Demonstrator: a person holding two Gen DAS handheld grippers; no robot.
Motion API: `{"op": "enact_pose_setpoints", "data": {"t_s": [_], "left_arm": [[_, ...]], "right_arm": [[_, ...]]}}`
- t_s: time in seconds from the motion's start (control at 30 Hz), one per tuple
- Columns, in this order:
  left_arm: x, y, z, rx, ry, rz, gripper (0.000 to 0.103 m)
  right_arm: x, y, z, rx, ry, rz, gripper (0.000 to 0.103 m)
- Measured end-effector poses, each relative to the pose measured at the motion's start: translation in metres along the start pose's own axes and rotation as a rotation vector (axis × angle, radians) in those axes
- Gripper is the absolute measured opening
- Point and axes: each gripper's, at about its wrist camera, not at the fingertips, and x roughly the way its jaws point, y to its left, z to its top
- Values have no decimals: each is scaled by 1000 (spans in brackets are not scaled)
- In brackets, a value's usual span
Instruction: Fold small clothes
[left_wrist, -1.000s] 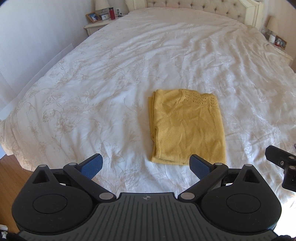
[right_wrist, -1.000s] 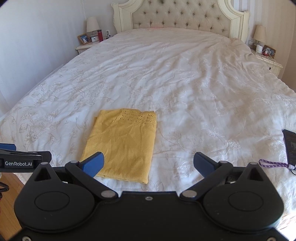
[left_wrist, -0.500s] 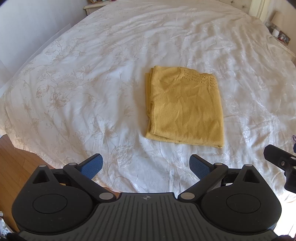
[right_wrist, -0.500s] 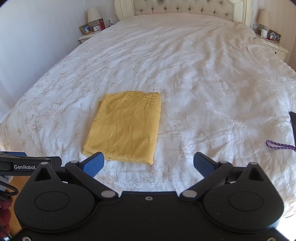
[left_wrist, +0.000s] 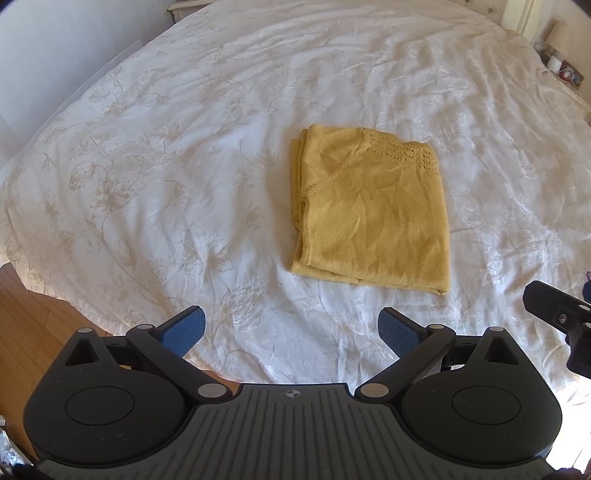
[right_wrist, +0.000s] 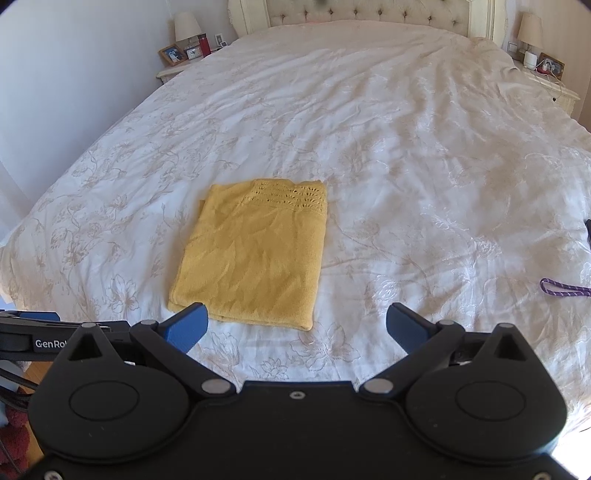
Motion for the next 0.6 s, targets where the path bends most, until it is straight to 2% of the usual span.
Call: {"op": "enact_pose_setpoints", "data": {"t_s": [0.6], "left_arm": [[1,-4,7,13,2,-24,101]], "right_arm": [[6,-1,8,26,0,6,102]]}}
